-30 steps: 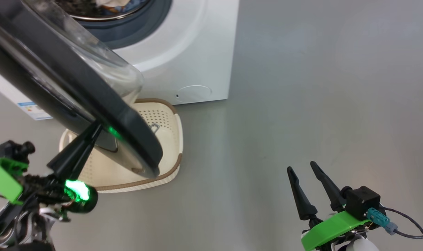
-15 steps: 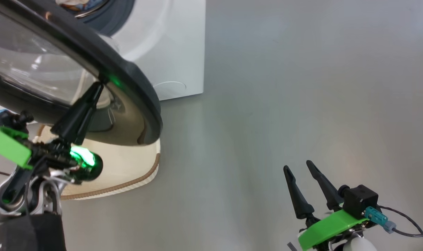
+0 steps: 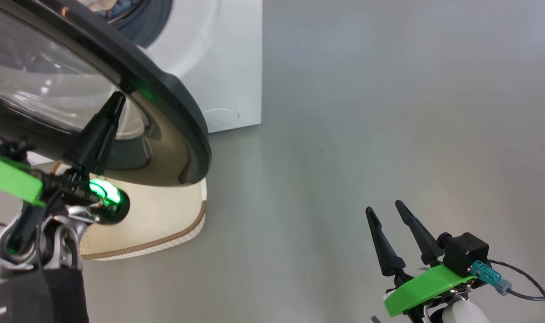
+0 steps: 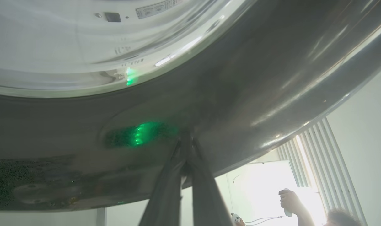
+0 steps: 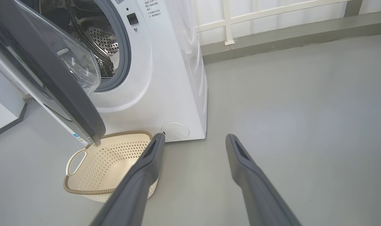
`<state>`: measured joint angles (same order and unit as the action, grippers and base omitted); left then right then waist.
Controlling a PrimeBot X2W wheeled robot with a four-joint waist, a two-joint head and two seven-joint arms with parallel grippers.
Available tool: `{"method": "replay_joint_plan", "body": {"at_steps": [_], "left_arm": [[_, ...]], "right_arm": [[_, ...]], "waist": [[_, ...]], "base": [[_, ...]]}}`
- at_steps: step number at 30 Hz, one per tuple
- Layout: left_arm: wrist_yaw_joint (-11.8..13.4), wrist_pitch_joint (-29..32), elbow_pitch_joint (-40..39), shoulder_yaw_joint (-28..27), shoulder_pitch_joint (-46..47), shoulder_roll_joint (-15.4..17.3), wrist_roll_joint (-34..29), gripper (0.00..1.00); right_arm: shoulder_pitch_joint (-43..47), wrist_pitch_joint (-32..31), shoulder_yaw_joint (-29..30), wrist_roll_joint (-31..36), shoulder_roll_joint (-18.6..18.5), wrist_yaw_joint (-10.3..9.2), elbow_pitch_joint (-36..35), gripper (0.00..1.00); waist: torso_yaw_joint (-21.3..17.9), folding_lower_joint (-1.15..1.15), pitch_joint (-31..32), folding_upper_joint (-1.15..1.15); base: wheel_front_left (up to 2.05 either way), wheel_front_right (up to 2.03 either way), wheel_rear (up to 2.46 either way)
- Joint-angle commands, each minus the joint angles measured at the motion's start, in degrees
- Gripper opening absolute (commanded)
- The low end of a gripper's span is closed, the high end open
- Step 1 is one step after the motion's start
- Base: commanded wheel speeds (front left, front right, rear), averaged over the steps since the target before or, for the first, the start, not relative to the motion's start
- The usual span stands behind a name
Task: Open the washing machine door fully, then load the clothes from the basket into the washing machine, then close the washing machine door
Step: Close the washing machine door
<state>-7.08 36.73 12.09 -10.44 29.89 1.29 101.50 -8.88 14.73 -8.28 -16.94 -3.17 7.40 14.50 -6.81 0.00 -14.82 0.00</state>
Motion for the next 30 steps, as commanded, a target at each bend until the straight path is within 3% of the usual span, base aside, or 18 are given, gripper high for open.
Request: {"method": "replay_joint_plan", "body": {"at_steps": [1,6,18,26,30], "left_arm": [[-0.4,-0.29,-1.78,-1.84,-1.37,1.59,-0.56,0.0],[-0.4,-1.23,-2.48,-2.14,-4.13,1.59,-1.06,0.0],[-0.4,-10.22,-7.05,-1.52,-12.24,1.59,-1.72,0.0],[-0.4,-16.92,-10.39,-0.83,-17.65,1.59,-1.93,0.0],[-0.4,-20.94,-13.39,-0.18,-20.59,1.59,-5.62,0.0]], "right_arm": [[-0.88,0.27,-0.99,-0.61,0.29,0.09,-1.16,1.0],[-0.44,0.27,-0.99,-0.88,0.29,0.09,-1.0,1.0],[1.08,0.27,-1.11,-0.66,0.29,0.09,-1.86,1.0],[2.18,0.27,-1.25,-0.76,0.29,0.09,-1.55,1.0],[2.71,0.27,-1.38,-1.75,0.29,0.09,-1.67,1.0]], "waist": [[0.95,0.0,1.04,0.0],[2.36,0.0,2.78,0.0],[5.8,0.0,7.16,0.0],[5.83,0.0,9.63,0.0],[5.38,0.0,10.19,0.0]], "base": [[0.0,0.0,0.0],[0.0,0.0,0.0],[0.0,0.0,0.0],[0.0,0.0,0.0],[0.0,0.0,0.0]]}}
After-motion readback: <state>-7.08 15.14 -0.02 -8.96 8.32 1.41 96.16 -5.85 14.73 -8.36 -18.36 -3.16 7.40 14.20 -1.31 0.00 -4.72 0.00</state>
